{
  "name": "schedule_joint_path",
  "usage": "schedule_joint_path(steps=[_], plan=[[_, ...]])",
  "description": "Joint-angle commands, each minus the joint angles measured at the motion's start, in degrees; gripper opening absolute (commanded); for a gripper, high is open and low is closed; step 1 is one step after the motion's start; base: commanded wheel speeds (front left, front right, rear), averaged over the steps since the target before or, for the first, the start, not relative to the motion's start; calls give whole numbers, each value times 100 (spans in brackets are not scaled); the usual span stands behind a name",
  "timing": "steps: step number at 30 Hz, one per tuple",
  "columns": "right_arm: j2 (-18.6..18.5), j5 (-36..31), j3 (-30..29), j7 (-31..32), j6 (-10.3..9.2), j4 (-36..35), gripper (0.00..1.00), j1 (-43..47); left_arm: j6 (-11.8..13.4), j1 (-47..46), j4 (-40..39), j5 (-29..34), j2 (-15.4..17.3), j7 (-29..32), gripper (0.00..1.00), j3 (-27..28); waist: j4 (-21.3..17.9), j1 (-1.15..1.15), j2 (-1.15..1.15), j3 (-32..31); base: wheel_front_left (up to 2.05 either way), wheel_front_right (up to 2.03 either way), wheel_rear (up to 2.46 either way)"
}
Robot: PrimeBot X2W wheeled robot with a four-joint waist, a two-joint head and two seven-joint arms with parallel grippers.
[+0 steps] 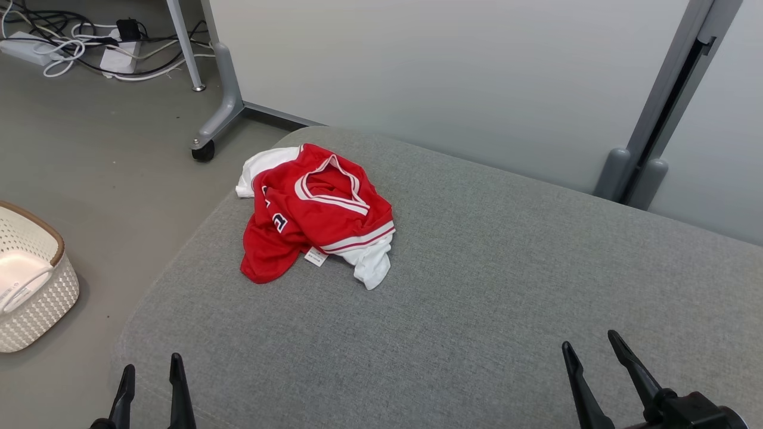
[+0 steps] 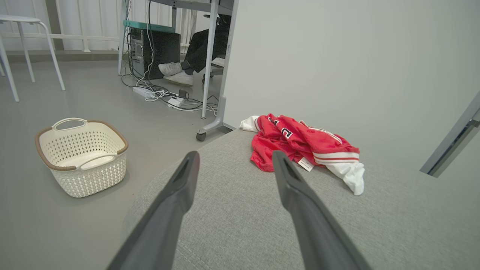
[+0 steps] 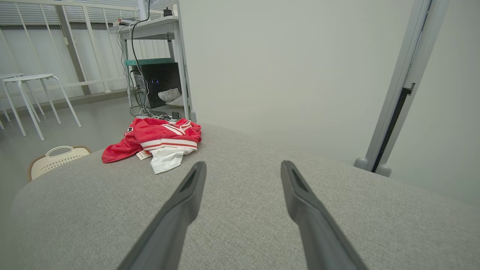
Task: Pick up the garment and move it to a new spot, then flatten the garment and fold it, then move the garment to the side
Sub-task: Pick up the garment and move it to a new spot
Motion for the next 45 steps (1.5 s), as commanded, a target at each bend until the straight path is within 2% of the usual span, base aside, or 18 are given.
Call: schedule_joint_path(steps=[1, 11, 17, 21, 26, 30, 33, 37, 40, 41, 42, 43, 45], plan=[[-33, -6, 9, -27, -1, 14, 100, -6, 24, 26, -50, -40, 19, -11, 100, 19, 36, 0, 0, -19, 0, 0, 0], [-30, 1, 110, -28, -1, -42, 100, -49, 67, 14, -115, -69, 21, -11, 100, 33, -3, 0, 0, 27, 0, 0, 0], [-132, -73, 89, -28, -1, -218, 100, -176, -74, -482, 47, -291, 18, -10, 100, -162, -33, 0, 0, 397, 0, 0, 0], [-435, -114, 172, -28, -1, -365, 100, -474, -134, -1382, 731, -613, 26, 94, 100, -373, -123, 0, 0, 1101, 0, 0, 0], [-943, -67, 266, -28, -1, -537, 100, -951, -147, -2878, 1647, -929, 28, 669, 100, -482, -336, 0, 0, 2095, 0, 0, 0], [-1190, -9, 244, -28, -1, -653, 100, -1199, -41, -4036, 2405, -1069, 75, 1109, 100, -413, -539, 0, 0, 2731, 0, 0, 0], [-1282, -2, 284, -28, -1, -704, 100, -1272, 3, -4514, 2856, -1145, 143, 1368, 100, -371, -672, 0, 0, 2987, 0, 0, 0], [-1348, 70, 282, -28, -1, -759, 100, -1422, 63, -5259, 3836, -1172, 338, 1714, 100, -354, -946, 0, 0, 3309, 0, 0, 0], [-1307, 104, 272, -15, -2, -731, 100, -1449, -33, -5568, 4410, -1160, 485, 1845, 100, -390, -1137, 0, 0, 3361, 0, 0, 0], [-1274, 131, 276, -15, -2, -718, 100, -1468, -101, -5628, 4576, -1168, 527, 1852, 97, -404, -1191, 0, 0, 3348, 0, 0, 0], [-1192, 151, 272, -14, -2, -649, 100, -1478, -287, -5632, 4869, -1086, 582, 1865, 18, -535, -1293, 0, 0, 3261, 0, 0, 0], [-1147, 168, 275, -14, -2, -616, 100, -1482, -365, -5612, 4987, -1094, 591, 1821, 0, -553, -1343, 0, 0, 3200, 0, 0, 0], [-1050, 206, 286, -14, -2, -589, 100, -1515, -526, -5578, 5158, -1071, 645, 1772, 0, -640, -1421, 0, 0, 3056, 0, 0, 0]])
